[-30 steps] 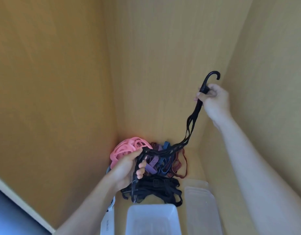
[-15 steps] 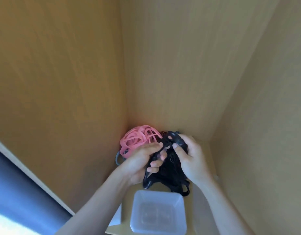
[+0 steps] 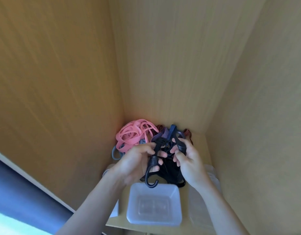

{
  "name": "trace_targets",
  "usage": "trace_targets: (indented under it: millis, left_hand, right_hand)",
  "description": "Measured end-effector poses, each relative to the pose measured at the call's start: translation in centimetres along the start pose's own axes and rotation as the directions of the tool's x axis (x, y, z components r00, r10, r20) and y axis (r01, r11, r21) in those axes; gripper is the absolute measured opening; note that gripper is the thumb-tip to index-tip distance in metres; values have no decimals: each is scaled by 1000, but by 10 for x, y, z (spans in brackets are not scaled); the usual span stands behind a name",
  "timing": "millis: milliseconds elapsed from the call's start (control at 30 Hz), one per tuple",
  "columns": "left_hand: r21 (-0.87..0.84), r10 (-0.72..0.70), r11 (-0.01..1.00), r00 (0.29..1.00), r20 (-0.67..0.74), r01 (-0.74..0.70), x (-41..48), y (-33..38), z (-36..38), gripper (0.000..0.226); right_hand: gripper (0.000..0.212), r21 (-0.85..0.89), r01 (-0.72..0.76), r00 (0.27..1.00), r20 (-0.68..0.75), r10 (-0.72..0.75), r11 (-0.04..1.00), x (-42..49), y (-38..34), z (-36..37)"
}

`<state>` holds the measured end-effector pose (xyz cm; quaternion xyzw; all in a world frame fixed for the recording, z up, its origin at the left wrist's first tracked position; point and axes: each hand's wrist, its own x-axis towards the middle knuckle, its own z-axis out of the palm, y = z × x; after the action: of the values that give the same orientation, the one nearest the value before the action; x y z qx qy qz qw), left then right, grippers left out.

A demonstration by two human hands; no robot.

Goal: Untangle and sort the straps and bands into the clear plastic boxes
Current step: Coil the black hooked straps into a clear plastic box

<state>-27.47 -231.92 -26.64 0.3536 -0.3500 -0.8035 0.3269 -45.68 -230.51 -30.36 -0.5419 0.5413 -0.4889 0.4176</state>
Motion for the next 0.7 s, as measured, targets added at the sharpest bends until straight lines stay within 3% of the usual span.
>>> trace_targets:
  millis: [100,167,333,700]
  left_hand:
    - [102,31,994,999,-20,-29,-1,5,-1,33]
    - [87,47,995,999,20,-49,-3,7,0,42]
    - [16,111,994,990,88,-113,-4,9,0,43]
    - [32,273,962,961,-55,-271,-11,10,8,37]
  right_hand:
    - [32,41,-7,1000,-10,7,999,3,-3,-3]
    - [33,85,-30,999,-33,33,996,4,-6,-3]
    - [54,127,-114,988,-91,126,985,8,-6,1]
    - [10,365,-88,996,48,75,927,-3,-24,18]
